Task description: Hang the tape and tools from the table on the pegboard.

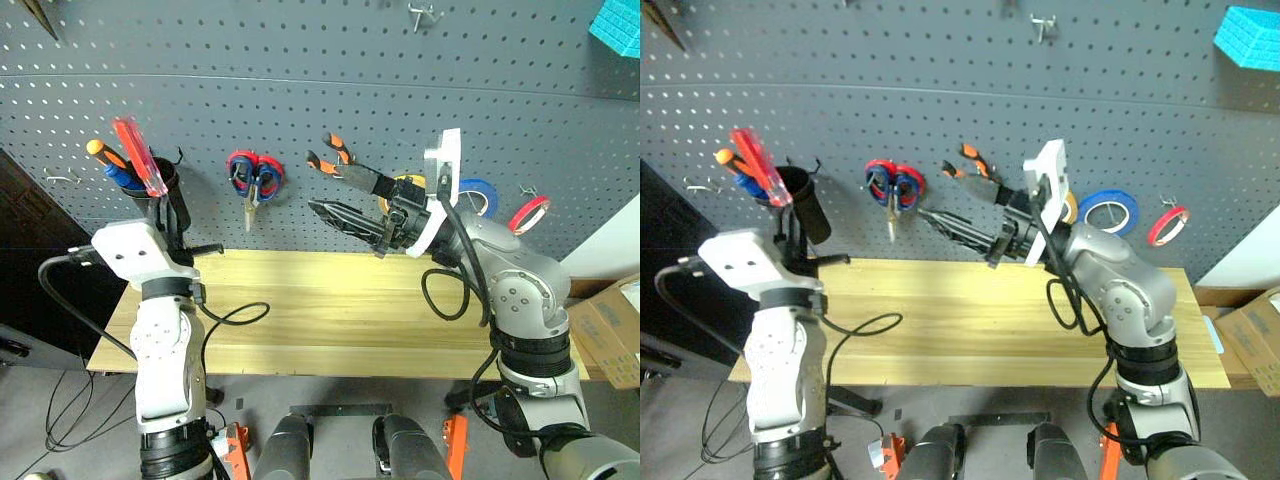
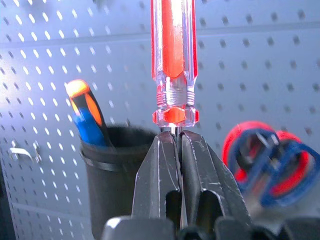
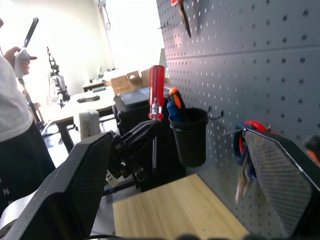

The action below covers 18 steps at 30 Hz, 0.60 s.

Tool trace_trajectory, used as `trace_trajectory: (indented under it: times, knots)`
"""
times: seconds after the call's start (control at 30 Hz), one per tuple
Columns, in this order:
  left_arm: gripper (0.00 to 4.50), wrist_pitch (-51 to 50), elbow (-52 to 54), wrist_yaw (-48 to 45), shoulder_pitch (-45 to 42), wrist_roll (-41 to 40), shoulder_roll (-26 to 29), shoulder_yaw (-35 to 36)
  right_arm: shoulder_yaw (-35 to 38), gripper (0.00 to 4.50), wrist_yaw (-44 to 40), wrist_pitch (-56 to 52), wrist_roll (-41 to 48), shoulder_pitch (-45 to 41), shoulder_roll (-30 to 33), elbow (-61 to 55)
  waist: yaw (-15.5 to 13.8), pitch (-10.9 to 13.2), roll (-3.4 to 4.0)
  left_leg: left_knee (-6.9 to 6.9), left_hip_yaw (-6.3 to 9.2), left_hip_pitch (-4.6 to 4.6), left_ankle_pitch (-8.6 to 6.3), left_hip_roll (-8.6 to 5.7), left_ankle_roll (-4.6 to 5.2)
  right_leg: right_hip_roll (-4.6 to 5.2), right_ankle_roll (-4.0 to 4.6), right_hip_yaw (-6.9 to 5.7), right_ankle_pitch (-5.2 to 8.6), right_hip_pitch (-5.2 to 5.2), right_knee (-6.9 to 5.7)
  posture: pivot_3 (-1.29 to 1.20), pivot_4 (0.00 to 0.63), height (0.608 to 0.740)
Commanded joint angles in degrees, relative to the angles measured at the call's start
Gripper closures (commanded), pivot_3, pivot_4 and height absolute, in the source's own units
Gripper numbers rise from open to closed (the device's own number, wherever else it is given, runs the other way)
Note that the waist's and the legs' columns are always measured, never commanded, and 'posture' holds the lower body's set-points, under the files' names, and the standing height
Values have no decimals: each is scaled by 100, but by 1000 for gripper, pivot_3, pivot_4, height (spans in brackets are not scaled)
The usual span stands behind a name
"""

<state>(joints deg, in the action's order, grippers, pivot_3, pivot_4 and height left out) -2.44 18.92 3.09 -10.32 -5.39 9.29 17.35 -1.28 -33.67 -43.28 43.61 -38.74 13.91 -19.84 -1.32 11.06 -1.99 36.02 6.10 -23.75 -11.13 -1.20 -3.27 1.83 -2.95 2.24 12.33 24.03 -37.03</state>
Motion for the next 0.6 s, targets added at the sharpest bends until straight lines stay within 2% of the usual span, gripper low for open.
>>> trace_trajectory:
  times: [0.03, 0.6]
  knots:
    - [4474, 119, -122, -40, -426, -69, 242, 144, 125, 0, 75, 65, 129, -215, -59, -110, -1, -8, 0, 0, 0, 1, 1, 0, 0, 0, 0, 1, 0, 0, -1, 110, 92, 740]
    - [4474, 355, -1620, -240, -1912, 27, 1182, 200, 18, 0, 34, 360, -202, -215, -66, 131, 8, -80, -1, 1, -2, 5, 8, 8, 3, -17, 11, 10, -20, 1, -2, 93, 103, 740]
